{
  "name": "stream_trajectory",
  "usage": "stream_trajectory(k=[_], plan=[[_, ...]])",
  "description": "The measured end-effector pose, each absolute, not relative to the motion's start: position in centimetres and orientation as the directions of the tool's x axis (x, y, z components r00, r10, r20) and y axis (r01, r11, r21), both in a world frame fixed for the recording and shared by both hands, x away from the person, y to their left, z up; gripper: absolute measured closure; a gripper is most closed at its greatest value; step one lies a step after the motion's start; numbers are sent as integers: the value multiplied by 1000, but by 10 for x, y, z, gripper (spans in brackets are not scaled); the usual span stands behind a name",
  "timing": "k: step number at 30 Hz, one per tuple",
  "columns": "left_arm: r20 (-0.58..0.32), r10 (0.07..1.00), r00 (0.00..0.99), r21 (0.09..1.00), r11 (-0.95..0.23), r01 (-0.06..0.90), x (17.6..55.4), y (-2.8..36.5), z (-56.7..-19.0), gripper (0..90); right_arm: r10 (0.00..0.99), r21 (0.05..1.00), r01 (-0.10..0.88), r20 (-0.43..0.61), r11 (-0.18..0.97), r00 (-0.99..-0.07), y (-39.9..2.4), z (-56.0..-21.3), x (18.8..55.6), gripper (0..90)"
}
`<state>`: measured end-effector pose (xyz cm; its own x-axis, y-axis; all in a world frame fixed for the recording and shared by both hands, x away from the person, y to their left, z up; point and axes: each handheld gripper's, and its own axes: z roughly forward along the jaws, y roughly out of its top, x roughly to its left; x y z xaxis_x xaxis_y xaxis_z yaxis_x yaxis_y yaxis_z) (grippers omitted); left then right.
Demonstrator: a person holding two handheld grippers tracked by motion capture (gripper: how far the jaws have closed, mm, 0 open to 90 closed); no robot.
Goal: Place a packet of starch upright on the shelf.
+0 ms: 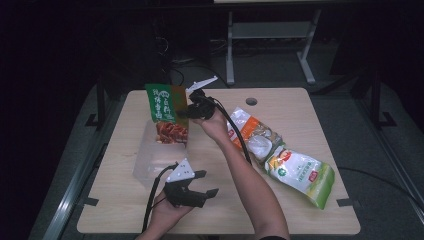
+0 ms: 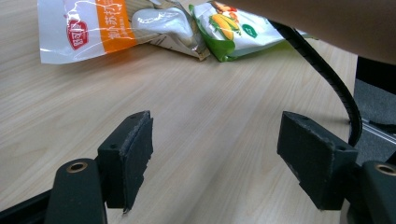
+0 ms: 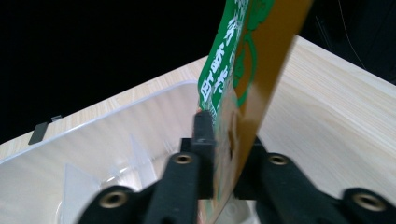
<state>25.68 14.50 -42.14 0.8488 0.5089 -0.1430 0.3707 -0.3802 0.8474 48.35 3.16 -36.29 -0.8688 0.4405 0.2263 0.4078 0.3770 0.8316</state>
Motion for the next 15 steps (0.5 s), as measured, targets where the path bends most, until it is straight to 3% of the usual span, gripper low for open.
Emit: stream_trajectory(k=[5, 15], plan=[[-144, 510, 848, 846, -381, 372, 257, 144, -422, 263, 455, 820, 432, 242, 377, -857, 18, -356, 482, 627], [-144, 510, 848, 840, -391, 377, 256, 141, -424, 261, 464, 806, 456, 261, 378, -847, -12, -353, 468, 520]])
